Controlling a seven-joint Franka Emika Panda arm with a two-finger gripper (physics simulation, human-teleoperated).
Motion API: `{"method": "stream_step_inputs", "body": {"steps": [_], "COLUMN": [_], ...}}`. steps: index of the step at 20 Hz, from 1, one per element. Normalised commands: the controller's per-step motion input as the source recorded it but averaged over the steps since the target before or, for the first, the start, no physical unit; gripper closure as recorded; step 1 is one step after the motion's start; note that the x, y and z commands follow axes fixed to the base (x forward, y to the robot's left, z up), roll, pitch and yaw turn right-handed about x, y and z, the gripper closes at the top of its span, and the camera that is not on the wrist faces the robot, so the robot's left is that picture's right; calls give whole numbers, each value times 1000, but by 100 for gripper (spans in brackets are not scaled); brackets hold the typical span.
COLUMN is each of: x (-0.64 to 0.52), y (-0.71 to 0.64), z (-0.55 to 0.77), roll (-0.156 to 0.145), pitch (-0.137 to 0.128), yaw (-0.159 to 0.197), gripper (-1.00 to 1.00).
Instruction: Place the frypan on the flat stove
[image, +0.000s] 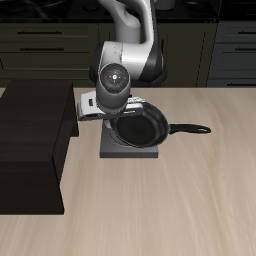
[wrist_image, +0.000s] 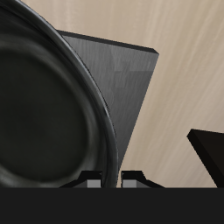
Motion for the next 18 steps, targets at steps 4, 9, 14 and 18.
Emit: {"method": "stream_step_inputs", "body": {"steps": [4,9,14,18], "x": [-222,-243,-56,32], "y": [-15,97,119,-59], "z": [-36,-11,254,211], "roll": [13,27,38,-25], "pitch": [-4,31,-42,-40], "yaw": [17,-22,7,2], "gripper": [100,-100,-100,-100]}}
